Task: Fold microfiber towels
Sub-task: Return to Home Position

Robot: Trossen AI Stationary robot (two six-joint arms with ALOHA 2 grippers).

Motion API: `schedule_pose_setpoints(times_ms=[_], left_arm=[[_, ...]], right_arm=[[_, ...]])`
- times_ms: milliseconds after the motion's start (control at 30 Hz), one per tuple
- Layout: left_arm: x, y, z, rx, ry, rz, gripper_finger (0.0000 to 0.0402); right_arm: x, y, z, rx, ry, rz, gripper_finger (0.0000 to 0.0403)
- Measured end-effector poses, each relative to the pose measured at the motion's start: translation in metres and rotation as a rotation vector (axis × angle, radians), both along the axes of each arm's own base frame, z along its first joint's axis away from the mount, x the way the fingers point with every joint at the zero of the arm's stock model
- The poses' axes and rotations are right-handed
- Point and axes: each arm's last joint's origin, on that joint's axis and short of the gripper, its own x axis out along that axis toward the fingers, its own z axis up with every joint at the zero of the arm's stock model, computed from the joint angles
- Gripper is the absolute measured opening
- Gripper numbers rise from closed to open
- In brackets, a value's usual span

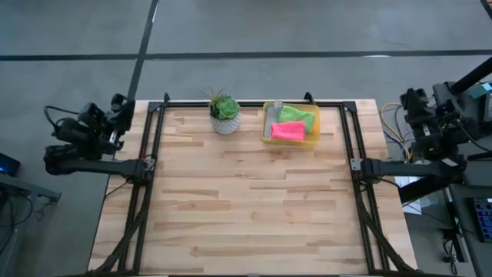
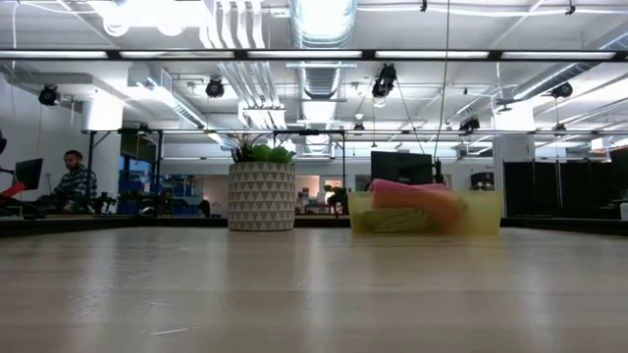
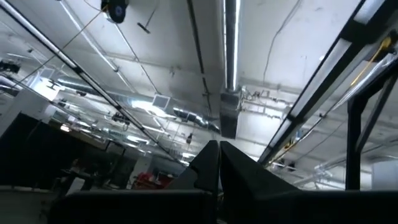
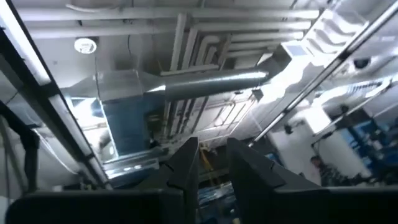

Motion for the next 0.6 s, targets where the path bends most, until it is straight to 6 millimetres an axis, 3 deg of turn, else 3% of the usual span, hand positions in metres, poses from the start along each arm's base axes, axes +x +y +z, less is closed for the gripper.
schedule_pose_setpoints(times_ms=[233,400,467,533,600], left_arm=[[0.001,0.002,-0.057,-0.09,0.05,0.033,0.0],[-0.016,0.003,-0.095,-0.129,-0.07,0.042,0.0],[-0.002,0.003,-0.112,-0.124,-0.033,0.035,0.0],[-0.003,0.002,-0.114,-0.117,-0.112,0.009,0.0],[0.007,0.002,-0.129,-0.158,-0.086,-0.024,0.0]], right_arm=[[0.01,-0.001,-0.051,0.079,0.003,0.086,0.0079],[0.019,0.0,-0.06,0.1,0.025,0.146,0.0077],[0.023,-0.001,-0.064,0.118,0.045,0.164,0.0075],[0.028,0.0,-0.068,0.131,0.063,0.22,0.0075],[0.031,0.0,-0.073,0.153,0.056,0.264,0.0076]])
